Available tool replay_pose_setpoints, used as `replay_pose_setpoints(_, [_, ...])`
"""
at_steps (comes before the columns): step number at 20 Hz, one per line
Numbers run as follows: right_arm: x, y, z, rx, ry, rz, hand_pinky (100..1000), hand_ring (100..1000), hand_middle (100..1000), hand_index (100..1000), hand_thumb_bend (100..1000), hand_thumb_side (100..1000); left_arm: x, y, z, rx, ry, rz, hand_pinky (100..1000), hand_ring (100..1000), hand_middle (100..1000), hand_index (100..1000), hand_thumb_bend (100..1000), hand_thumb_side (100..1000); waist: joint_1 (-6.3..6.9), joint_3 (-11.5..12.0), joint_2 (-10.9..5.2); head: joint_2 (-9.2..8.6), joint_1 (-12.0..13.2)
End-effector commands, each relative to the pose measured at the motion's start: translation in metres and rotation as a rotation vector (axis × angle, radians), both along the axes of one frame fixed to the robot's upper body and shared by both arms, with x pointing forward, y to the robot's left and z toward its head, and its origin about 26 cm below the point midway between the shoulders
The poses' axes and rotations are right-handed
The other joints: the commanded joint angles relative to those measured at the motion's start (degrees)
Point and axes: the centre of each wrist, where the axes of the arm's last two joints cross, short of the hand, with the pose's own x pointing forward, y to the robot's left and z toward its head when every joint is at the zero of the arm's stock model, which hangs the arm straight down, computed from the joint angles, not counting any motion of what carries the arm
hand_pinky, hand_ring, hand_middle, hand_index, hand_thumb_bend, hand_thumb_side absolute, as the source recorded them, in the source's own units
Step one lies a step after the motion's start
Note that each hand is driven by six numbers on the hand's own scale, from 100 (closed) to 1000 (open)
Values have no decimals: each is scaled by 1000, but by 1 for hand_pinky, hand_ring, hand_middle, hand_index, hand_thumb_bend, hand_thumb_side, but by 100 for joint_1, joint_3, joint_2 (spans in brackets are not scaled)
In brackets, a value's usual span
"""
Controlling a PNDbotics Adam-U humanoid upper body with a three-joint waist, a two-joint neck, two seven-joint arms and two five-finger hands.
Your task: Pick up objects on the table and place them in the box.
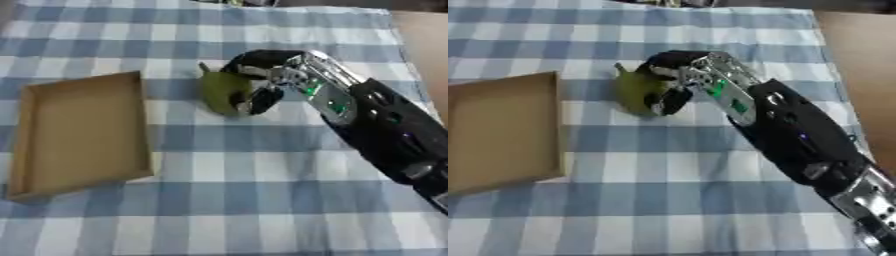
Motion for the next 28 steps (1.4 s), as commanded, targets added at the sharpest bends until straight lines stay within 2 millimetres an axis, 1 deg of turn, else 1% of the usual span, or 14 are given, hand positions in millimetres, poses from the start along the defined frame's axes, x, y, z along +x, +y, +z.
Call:
replay_pose_setpoints(1, [-2,-1,4,46,-61,-5,803,833,443,639,100,100,-3,0,6,13,-20,-6,673,587,541,783,100,511,37,1,-120,-32,-3])
replay_pose_setpoints(2, [-3,-1,5,69,-75,-7,792,816,430,600,100,100,-3,0,6,13,-20,-7,672,588,541,783,100,511,37,1,-120,-33,-3])
replay_pose_setpoints(6, [-5,1,5,132,-83,-12,780,806,426,555,100,100,-3,0,6,13,-20,-8,672,589,541,782,100,511,37,-1,-122,-26,-1])
replay_pose_setpoints(10, [-8,3,6,192,-86,-21,769,801,391,523,100,100,-3,0,6,14,-18,-8,672,589,541,783,100,514,39,-5,-124,-16,2])
replay_pose_setpoints(11, [-10,4,7,207,-87,-21,766,800,381,515,100,146,-3,0,6,14,-18,-8,672,589,541,783,100,514,40,-5,-125,-14,2])
replay_pose_setpoints(12, [-11,4,8,221,-88,-22,764,799,374,510,100,126,-3,0,6,15,-17,-9,672,589,541,783,100,514,41,-6,-127,-11,3])
replay_pose_setpoints(15, [-15,7,12,254,-92,-15,756,797,362,501,100,142,-3,0,6,15,-17,-9,672,589,541,782,100,514,43,-2,-133,-8,3])
replay_pose_setpoints(18, [-21,10,18,266,-102,13,750,796,354,496,100,117,-3,0,6,15,-17,-10,672,590,540,782,100,513,41,4,-141,0,5])
replay_pose_setpoints(21, [-29,14,27,266,-118,58,749,796,366,506,100,100,-3,0,7,16,-16,-13,672,589,540,782,100,513,36,6,-154,6,10])
replay_pose_setpoints(28, [-46,21,47,283,-140,120,751,796,367,511,100,100,-3,1,7,15,-17,-18,672,589,538,781,100,510,32,21,-193,10,25])
